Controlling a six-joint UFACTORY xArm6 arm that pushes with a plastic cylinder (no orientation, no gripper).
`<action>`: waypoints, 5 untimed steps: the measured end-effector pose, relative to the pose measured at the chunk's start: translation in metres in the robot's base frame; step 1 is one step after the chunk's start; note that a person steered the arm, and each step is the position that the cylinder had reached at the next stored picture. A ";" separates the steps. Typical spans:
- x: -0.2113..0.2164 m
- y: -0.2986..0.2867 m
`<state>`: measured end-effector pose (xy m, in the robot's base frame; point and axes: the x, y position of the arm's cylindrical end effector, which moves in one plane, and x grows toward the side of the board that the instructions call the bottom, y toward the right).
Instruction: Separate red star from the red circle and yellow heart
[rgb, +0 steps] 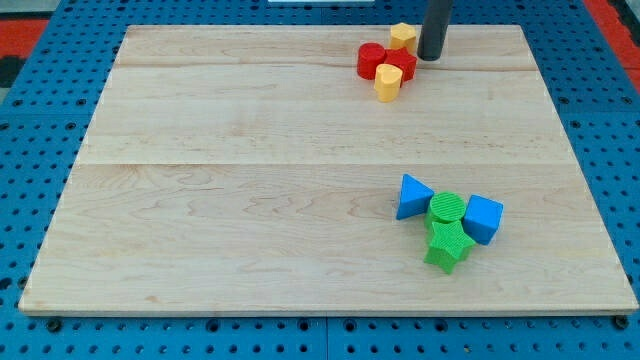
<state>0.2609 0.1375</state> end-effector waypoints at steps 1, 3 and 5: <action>0.021 -0.019; 0.045 -0.055; 0.041 -0.156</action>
<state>0.3016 -0.0187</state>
